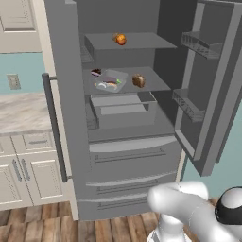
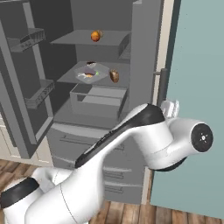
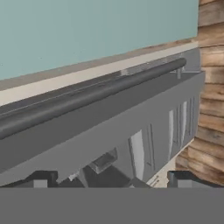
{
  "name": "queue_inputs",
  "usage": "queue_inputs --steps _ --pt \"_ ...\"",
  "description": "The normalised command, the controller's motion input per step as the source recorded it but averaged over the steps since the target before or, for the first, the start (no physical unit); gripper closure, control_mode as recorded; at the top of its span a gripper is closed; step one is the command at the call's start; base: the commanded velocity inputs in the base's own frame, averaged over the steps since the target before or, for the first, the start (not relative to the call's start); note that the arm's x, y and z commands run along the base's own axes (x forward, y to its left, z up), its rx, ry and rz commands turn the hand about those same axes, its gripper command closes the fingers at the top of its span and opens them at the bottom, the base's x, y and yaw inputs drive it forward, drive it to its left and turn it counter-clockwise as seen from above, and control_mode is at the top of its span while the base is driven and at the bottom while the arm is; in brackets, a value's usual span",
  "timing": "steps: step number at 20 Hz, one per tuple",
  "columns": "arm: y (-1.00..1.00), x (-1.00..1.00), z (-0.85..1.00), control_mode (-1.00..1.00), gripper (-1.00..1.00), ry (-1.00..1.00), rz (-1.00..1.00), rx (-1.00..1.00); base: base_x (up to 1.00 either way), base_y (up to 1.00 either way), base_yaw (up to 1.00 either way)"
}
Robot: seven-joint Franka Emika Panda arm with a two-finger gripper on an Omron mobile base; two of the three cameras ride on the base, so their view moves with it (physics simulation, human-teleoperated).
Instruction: Place the tupperware on the second highest shelf of the fridge. Make space for the tupperware among the existing items by rearranging them on the shelves if needed. Close the fridge door when finished.
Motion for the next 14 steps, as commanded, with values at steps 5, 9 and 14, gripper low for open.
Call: queue_inputs --steps 5,9,14 --pt "-0.26 0.67 -0.18 -1.00 -1.00 0.00 0.03 0.19 0.00 0.00 0.00" --pt "-0.10 0.66 -0.19 -1.00 -1.00 0.00 0.10 0.16 0.00 0.00 0.00" --pt "-0.27 0.53 -0.25 -1.00 -1.00 0.00 0.09 0.13 0.00 0.00 0.00"
